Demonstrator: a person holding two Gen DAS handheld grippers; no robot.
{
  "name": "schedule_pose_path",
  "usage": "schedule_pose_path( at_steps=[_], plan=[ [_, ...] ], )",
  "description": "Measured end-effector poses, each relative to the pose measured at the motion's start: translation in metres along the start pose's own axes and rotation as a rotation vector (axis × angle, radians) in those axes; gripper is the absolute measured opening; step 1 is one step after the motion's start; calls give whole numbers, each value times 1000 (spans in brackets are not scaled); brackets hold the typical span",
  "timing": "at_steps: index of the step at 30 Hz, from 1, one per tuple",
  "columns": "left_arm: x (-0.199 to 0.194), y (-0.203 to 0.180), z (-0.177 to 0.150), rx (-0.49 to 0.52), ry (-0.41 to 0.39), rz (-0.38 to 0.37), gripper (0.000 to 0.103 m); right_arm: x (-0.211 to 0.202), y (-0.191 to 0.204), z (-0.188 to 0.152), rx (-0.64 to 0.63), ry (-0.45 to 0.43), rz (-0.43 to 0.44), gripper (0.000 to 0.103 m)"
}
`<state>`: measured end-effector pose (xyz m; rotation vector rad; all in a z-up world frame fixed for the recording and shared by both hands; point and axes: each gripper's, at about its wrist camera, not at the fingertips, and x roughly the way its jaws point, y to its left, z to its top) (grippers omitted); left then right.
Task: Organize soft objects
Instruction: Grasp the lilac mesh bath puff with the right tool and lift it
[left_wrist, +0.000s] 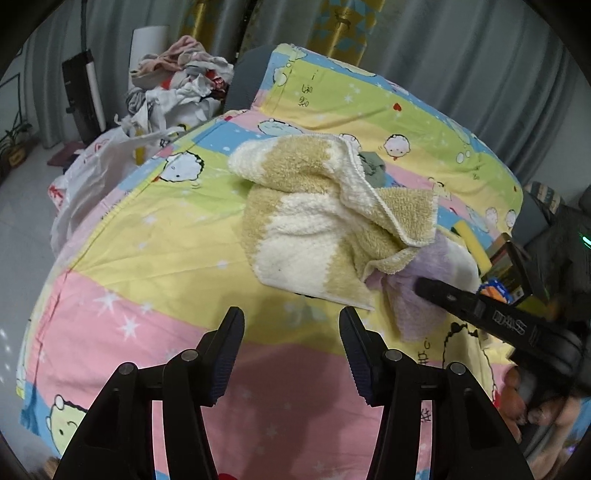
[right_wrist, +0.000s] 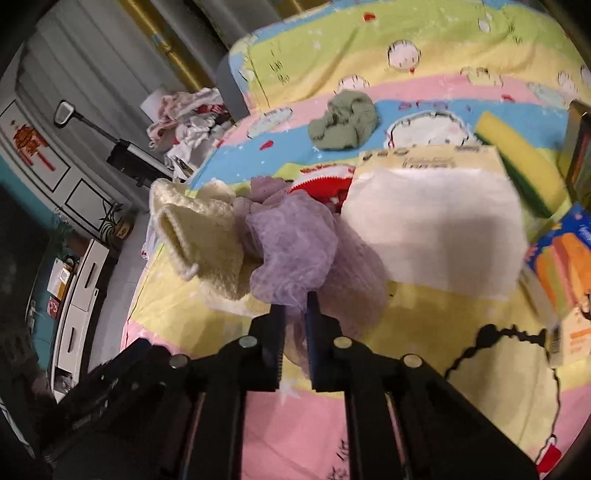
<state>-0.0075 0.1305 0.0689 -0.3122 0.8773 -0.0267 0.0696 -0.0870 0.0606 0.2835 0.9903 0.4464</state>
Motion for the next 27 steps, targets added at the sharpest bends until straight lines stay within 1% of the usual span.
schedule_pose_path(
  at_steps=[2,4,6,9,11,12,13,15,17,19,20,21,22,24,26,27],
  plan=[
    [1,-2,-1,8,3,7,53,-22,3,-4,-34,-24,-7,9],
    [1,-5,-2,17,4,7,53,-44,4,-7,-51,-62,-55,9],
    [-1,-8,-3,29,-1,-24,53,-68,7,-10,-83,-117,-114,9],
    [-3,-12,-4,34,-5,-63,53,-91,8,-17,-146,-141,-166,9],
    [-3,-16,-5,45,-5,-67,53,-90,3,-23,-161,-125,-205,9],
    [-2,-18,-6,52,-4,-64,53,-88,2,-26,-162,-113,-206,10],
    [-2,-19,-6,58,-3,-59,53,-83,1,-29,-166,-93,-195,10],
    [-1,-20,-7,63,-1,-56,53,-65,1,-38,-191,-14,-165,12],
    [-1,-21,-8,66,4,-66,53,-47,4,-45,-207,56,-134,13],
    [-3,-22,-9,71,0,-68,53,-32,7,-49,-202,108,-106,16],
    [-4,-22,-9,71,-3,-65,53,-27,10,-50,-209,124,-96,20],
    [-4,-21,-9,68,-4,-65,53,-24,13,-52,-218,129,-86,32],
    [-4,-20,-9,63,-1,-68,53,-24,15,-51,-222,123,-78,41],
    [-1,-17,-8,45,20,-82,53,-32,17,-49,-223,92,-64,72],
    [3,-15,-8,27,47,-87,54,-43,14,-45,-213,45,-57,82],
    [5,-14,-8,19,62,-89,57,-48,10,-41,-203,21,-57,85]
  ],
)
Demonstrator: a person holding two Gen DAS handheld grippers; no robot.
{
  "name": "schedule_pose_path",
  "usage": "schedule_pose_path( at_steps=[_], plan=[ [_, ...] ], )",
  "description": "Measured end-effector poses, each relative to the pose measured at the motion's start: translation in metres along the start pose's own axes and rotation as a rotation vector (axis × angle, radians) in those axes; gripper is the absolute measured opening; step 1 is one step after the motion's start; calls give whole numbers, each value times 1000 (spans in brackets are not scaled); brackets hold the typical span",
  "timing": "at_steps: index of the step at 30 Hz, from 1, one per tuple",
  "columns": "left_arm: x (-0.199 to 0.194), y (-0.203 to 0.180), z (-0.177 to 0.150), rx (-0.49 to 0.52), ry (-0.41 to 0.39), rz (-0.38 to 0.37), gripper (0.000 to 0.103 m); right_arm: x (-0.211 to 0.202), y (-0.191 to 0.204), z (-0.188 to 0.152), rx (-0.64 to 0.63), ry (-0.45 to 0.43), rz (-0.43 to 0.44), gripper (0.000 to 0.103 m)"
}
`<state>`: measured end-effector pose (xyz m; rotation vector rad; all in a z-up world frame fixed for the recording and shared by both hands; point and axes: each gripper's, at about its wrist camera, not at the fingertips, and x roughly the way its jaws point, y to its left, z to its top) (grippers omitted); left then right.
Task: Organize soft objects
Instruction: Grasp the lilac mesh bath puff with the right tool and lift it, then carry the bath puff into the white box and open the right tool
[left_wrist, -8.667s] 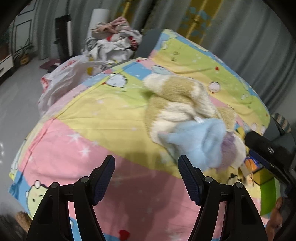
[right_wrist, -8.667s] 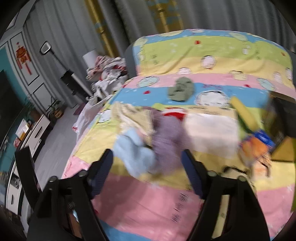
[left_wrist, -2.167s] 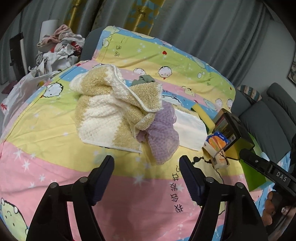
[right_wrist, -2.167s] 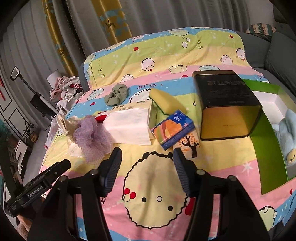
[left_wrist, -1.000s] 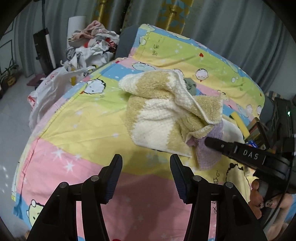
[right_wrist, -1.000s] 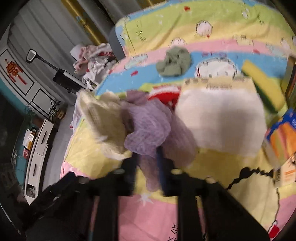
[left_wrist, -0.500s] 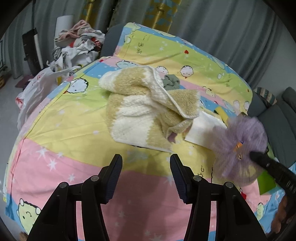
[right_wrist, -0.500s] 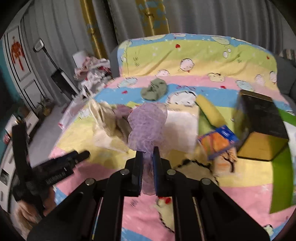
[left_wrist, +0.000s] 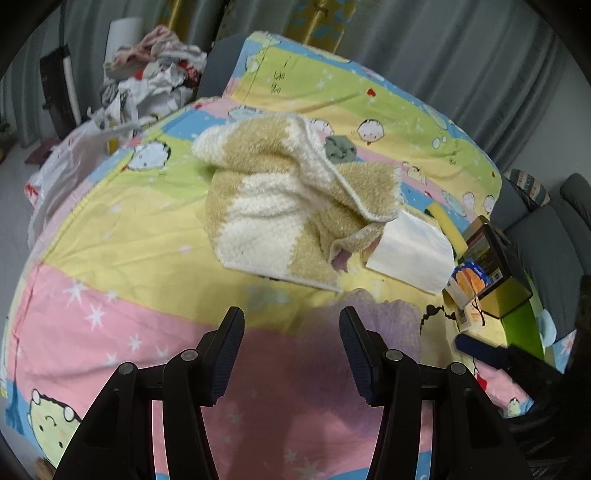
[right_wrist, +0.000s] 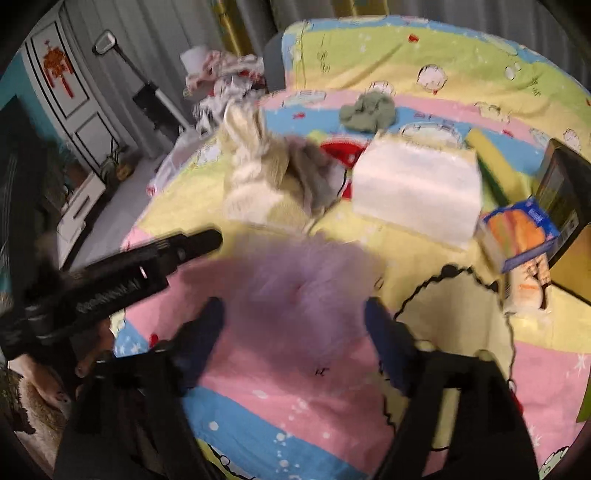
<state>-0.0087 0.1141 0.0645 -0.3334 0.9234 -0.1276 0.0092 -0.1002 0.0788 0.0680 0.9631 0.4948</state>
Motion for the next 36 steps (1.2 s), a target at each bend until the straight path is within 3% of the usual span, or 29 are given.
schedule_pose_path(
  at_steps=[3,7,11,13,17,19,21,22,28,32,36],
  plan=[
    [2,-2,-3,-10,19,-24,66,-6,-14,3,67,-41,-6,89],
    [12,-12,-9,16,71,-51,66,4,-28,5,153,-43,63,90],
    [29,-29,-20,68,163,-76,60,28,-32,1,239,23,156,89],
    [36,-36,-24,80,192,-82,48,43,-34,-4,278,71,200,84],
    [45,-46,-30,108,219,-114,42,62,-37,-14,334,139,236,64],
    [47,-49,-32,110,225,-136,37,61,-36,-16,337,137,233,52],
    [46,-53,-33,119,214,-157,36,59,-33,-16,332,159,289,36],
    [45,-56,-33,127,203,-167,35,57,-31,-17,337,164,309,36],
    [17,-89,-24,193,86,-238,34,9,-37,-8,330,46,263,33],
    [-6,-137,-18,272,-12,-306,34,-48,-56,-2,338,-91,215,33],
    [-12,-194,-17,361,-58,-375,34,-97,-92,-2,372,-216,145,34]
  ],
)
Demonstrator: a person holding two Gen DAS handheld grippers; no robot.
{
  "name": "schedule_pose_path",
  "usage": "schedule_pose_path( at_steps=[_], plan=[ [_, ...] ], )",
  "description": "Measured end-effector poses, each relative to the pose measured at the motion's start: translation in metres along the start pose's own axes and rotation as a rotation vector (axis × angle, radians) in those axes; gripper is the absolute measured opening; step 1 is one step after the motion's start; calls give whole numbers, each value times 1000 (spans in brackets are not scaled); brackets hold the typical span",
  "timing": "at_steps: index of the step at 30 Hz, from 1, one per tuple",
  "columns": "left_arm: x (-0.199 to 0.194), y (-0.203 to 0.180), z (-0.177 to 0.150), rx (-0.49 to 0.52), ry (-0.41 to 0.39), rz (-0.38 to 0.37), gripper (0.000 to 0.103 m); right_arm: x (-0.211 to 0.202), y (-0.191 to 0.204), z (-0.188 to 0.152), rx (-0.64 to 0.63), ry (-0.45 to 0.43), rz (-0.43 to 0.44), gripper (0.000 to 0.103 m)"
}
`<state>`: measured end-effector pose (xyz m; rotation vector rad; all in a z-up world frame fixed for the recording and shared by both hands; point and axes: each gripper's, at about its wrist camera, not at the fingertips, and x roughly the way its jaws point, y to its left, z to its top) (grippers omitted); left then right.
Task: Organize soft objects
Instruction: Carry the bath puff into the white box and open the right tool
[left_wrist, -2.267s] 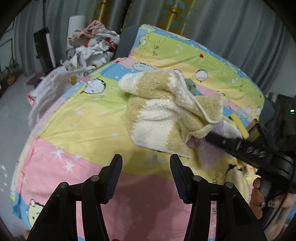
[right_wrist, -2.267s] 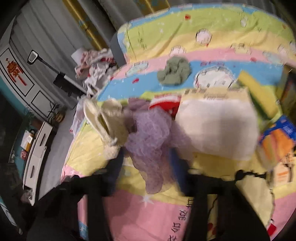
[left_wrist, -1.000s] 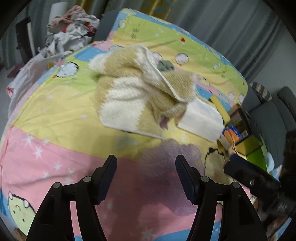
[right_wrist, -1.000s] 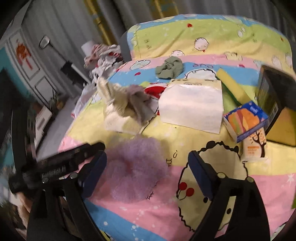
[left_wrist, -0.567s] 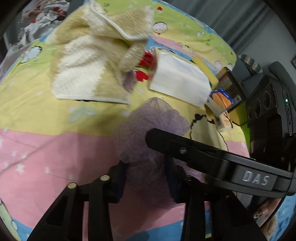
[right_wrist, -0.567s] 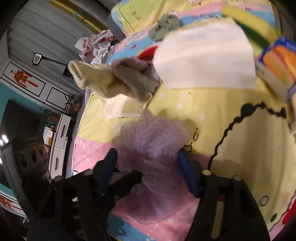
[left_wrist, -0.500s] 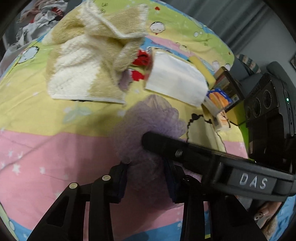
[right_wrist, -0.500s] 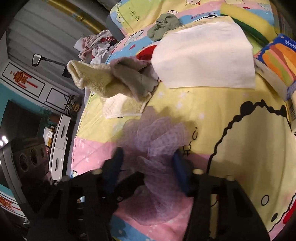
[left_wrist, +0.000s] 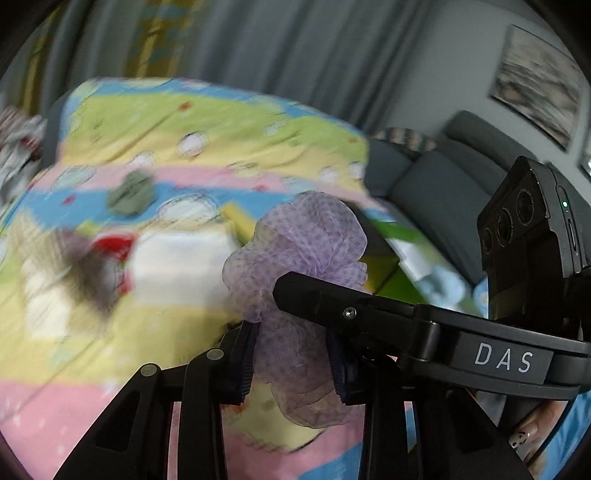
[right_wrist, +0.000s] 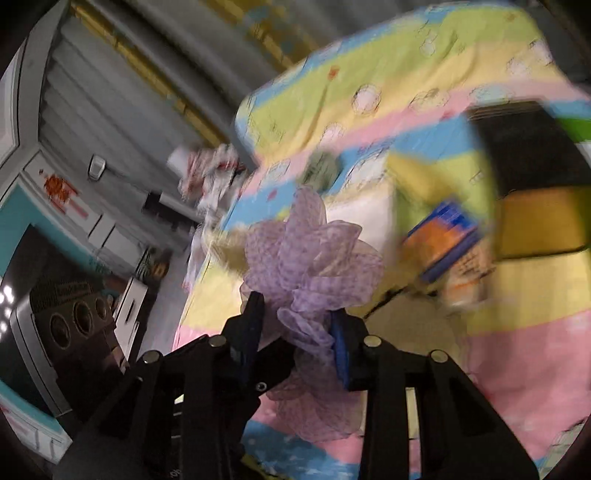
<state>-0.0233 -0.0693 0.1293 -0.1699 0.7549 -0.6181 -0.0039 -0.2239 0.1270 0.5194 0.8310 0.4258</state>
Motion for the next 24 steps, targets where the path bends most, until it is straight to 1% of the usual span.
schedule_pose_path(
  at_steps=[4,8,10,12,15,18,21,24],
  plan=[
    [27,-52,16,82,-7,-73,34,-46,-38,15,62,-123,-49,35],
    [59,-105,28,182,6,-137,34,-94,-78,21,113,-246,-125,35],
    [77,-130,32,223,19,-174,34,-109,-93,23,137,-286,-151,35],
    [92,-146,33,263,32,-213,34,-126,-113,22,158,-331,-179,36],
    [115,-172,29,304,53,-246,34,-142,-141,20,182,-372,-229,36],
    [140,-188,28,288,101,-269,34,-147,-164,21,251,-397,-263,36],
    [158,-198,26,278,144,-269,34,-152,-185,18,323,-418,-320,36],
    [167,-207,20,293,162,-257,34,-155,-199,13,370,-432,-334,36]
  ],
)
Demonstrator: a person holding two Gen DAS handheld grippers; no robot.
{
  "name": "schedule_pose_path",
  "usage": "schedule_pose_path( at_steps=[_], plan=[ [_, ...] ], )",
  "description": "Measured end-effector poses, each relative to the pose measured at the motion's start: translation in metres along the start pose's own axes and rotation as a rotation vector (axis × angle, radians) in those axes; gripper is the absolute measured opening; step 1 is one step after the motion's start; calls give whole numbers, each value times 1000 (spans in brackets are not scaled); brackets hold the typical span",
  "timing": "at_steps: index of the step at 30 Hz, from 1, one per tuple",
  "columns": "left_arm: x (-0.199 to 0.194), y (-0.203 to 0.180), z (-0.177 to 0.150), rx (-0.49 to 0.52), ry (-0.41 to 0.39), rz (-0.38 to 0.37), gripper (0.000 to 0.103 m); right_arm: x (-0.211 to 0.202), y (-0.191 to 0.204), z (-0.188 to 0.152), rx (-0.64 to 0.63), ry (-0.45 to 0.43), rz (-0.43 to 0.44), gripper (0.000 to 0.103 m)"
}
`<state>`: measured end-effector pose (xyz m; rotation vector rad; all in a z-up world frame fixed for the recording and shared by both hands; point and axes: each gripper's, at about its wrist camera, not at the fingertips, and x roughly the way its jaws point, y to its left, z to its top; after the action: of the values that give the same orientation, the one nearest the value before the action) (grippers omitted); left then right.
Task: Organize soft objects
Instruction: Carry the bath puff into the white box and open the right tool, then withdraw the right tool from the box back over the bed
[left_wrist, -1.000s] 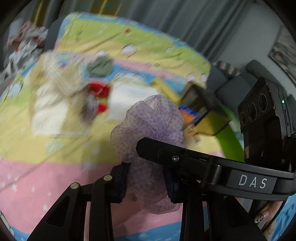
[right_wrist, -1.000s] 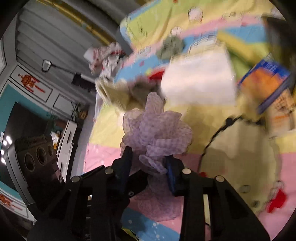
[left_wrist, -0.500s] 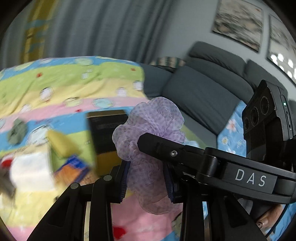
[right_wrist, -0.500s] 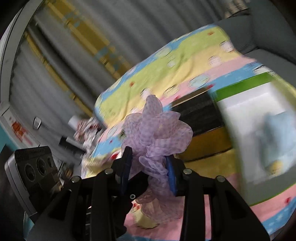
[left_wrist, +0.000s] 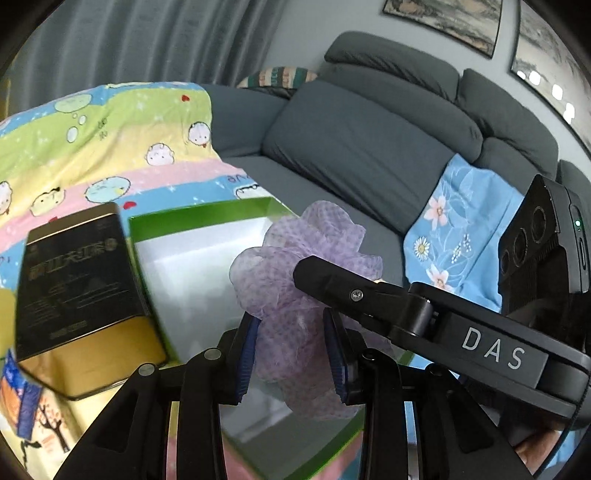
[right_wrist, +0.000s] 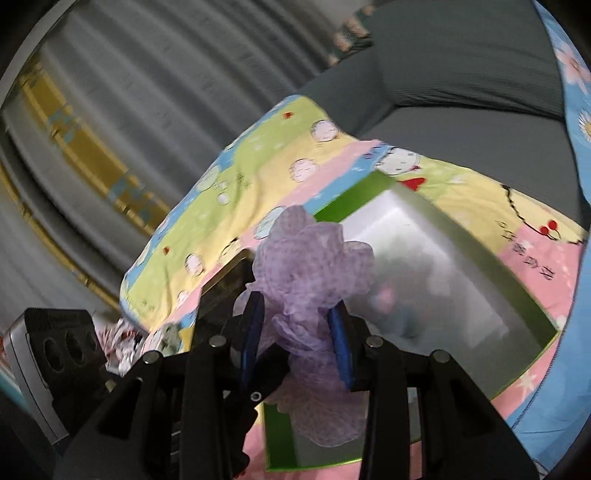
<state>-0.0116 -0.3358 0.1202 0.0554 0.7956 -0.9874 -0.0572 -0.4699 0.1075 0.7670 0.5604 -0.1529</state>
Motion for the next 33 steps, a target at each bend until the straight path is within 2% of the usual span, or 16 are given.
schedule_pose_path(
  at_steps=[3,7,9,10,11,13,14,15,16,18,20,21,22,24,33],
  plan=[
    [14,-2,-1,-9,22,15,34,2,-8,1,25,-3,-32,36],
    [18,0,-1,-67,48,6,34,-2,-12,0,22,-30,-125,36],
    [18,-2,0,-65,43,2,35,-6,-13,1,22,-48,-123,36],
    [16,-3,1,-59,39,8,38,-6,-14,3,26,-50,-116,36],
    [15,-4,1,-54,36,16,41,-7,-15,4,32,-56,-111,39],
    [10,-5,1,-41,29,24,56,-12,-15,5,36,-72,-126,56],
    [8,-6,1,-37,24,21,59,-16,-14,5,28,-90,-140,67],
    [6,-6,1,-37,21,18,64,-19,-13,5,20,-106,-145,71],
    [5,-6,0,-38,18,14,65,-23,-12,5,14,-122,-146,73],
    [1,-6,0,-39,14,9,66,-28,-11,6,16,-139,-135,84],
    [-5,-8,1,-32,15,7,72,-34,-9,7,19,-154,-107,88],
    [-9,-8,1,-30,9,6,80,-38,-8,7,20,-165,-94,91],
    [-14,-8,1,-28,2,5,84,-40,-8,7,22,-174,-84,93],
    [-26,-7,1,-25,-17,-1,84,-44,-4,7,20,-187,-71,99],
    [-81,24,-8,-90,-78,64,85,-57,16,5,-37,-215,-66,102]
  ],
)
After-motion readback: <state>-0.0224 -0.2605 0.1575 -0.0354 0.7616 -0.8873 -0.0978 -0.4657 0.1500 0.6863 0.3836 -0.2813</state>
